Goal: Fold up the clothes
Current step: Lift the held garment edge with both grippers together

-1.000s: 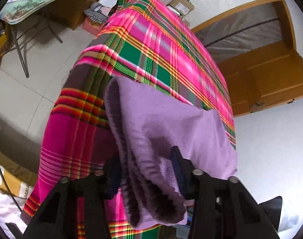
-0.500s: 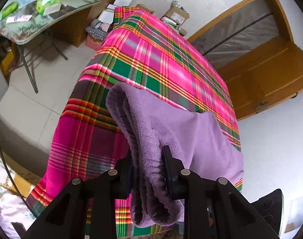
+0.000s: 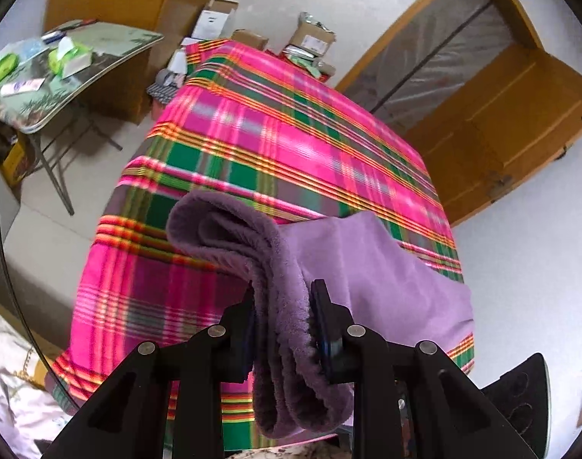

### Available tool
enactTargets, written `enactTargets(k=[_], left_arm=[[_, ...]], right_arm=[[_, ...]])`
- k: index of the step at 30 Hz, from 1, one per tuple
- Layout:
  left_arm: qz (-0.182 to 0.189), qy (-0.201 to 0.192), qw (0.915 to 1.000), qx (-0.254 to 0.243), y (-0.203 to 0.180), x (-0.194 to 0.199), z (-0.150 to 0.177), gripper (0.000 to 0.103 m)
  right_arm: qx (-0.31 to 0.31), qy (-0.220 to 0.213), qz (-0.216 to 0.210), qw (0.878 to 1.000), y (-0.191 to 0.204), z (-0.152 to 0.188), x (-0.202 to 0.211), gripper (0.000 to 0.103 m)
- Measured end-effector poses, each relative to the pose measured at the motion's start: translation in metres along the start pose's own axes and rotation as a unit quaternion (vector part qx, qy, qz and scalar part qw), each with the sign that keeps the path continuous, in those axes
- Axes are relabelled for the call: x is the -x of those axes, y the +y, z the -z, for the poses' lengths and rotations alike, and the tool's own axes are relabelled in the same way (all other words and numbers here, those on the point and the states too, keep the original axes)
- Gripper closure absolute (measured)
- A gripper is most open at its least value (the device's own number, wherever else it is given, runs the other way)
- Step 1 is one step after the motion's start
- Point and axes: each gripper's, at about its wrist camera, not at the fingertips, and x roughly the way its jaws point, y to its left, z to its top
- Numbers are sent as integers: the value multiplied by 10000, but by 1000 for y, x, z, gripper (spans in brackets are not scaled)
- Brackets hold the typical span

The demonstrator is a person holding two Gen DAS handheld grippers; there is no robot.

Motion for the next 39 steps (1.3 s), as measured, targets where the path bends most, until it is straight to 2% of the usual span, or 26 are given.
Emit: enactTargets(k=[16, 22, 24, 27, 31, 36, 39], left_arm=[[83, -117, 9976, -676, -75, -16, -2, 77], [-43, -336, 9981, -515, -62, -2, -6, 76], [-6, -325, 9990, -321, -47, 4, -6, 69], [160, -217, 9995, 143, -15, 6, -7, 54], [539, 38, 9968, 584, 19, 0, -7, 46], [1427, 186, 9824, 1192, 54, -9, -12, 36], [1708, 232, 9748, 1416, 67, -15, -16, 34]], right_arm=[[-534, -507, 315, 9968, -25, 5, 50, 96], [-548, -561, 218, 9967, -25, -4, 47, 96], [-544, -544, 160, 9969, -24, -6, 42, 96], [-469, -480, 146, 9976, -21, -8, 33, 97], [-475, -376, 99, 9981, -20, -10, 18, 97], [-410, -271, 112, 9987, -19, -12, 2, 97], [-403, -232, 142, 9988, -19, -13, -3, 97]])
